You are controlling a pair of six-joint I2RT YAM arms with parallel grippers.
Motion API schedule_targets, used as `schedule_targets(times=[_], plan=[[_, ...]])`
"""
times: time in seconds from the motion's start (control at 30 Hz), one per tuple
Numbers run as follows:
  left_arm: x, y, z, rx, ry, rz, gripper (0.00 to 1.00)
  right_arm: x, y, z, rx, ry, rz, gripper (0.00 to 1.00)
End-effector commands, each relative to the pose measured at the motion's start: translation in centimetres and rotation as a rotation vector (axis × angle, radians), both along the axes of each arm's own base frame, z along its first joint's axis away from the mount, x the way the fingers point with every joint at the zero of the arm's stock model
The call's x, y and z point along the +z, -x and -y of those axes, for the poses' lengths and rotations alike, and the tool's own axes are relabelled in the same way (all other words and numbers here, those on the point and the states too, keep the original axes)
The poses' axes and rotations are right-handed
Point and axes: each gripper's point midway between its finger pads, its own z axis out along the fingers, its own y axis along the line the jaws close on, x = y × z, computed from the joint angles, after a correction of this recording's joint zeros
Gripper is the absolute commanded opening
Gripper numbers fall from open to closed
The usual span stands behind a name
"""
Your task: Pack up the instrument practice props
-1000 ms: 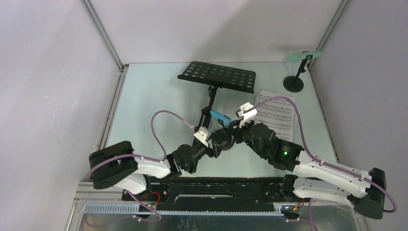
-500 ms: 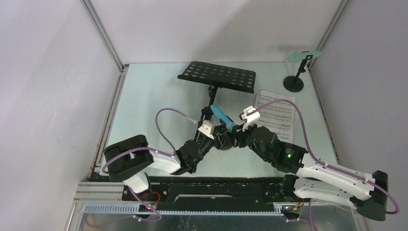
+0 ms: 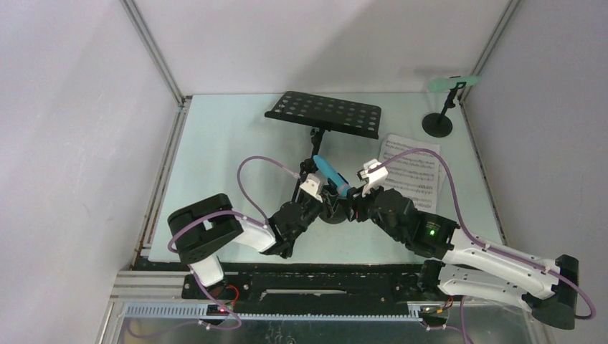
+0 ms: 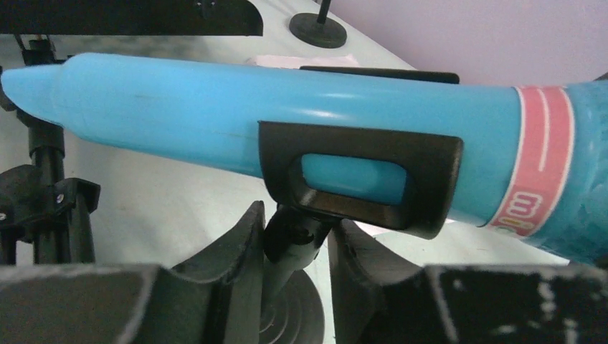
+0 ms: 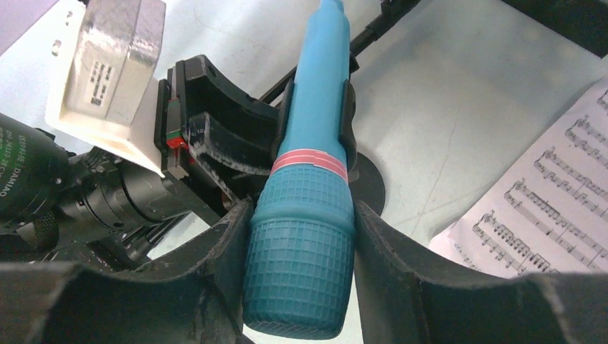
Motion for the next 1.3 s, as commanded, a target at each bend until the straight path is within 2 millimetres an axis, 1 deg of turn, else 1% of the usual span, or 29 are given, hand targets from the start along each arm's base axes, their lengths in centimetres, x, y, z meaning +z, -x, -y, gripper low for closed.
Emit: schedule_targets(times=[0.0,0.03,0.07,0.1,0.3,0.4,0.5,0.6,0.67,0.83,1.0,1.13,1.27], plan=[[2.8,-0.6,1.4,-0.049,0.09,0.034,0.2,-1.3,1.4,-0.6,0.042,-0.011,-0.068,0.0],[2.9,-0.6,1.5,-0.059,0.092,0.033,0.12,-1.3,1.5,-0.6,0.042,-0.015,-0.068,0.0],[2.8,-0.5,1.6,-0.069,0.091,0.033,0.06,-1.2,1.6,-0.6,0.044,-0.019,-0.073,0.03],[2.7,-0.4,1.6,-0.076,0.088,0.032,0.01,-1.0,1.6,-0.4,0.037,-0.022,-0.079,0.09],[1.8,-0.5,1.2,-0.067,0.059,0.022,0.0,-0.3,1.9,0.6,0.009,0.03,-0.152,0.44],[1.7,-0.1,1.4,-0.094,0.042,0.035,0.0,0.3,1.8,0.7,0.003,0.054,-0.205,0.59],[1.6,0.2,1.5,-0.115,0.025,0.051,0.0,0.8,1.7,0.6,-0.004,0.075,-0.257,0.65],[1.5,0.5,1.5,-0.132,0.008,0.063,0.0,1.5,1.2,0.4,-0.02,0.081,-0.307,0.68],[1.4,0.6,1.5,-0.138,0.0,0.068,0.0,1.7,1.0,0.3,-0.017,0.086,-0.338,0.72],[1.2,1.0,1.9,-0.168,-0.022,0.083,0.0,1.5,0.2,0.4,-0.032,0.091,-0.387,0.73],[1.2,1.1,2.1,-0.181,-0.038,0.088,0.0,0.2,-0.4,0.9,-0.045,0.123,-0.456,0.63],[1.0,1.1,2.3,-0.191,-0.046,0.087,0.0,-0.4,-0.9,0.9,-0.039,0.133,-0.479,0.53],[1.1,1.1,2.6,-0.197,-0.046,0.087,0.0,-0.8,-1.1,0.5,-0.018,0.125,-0.502,0.51]])
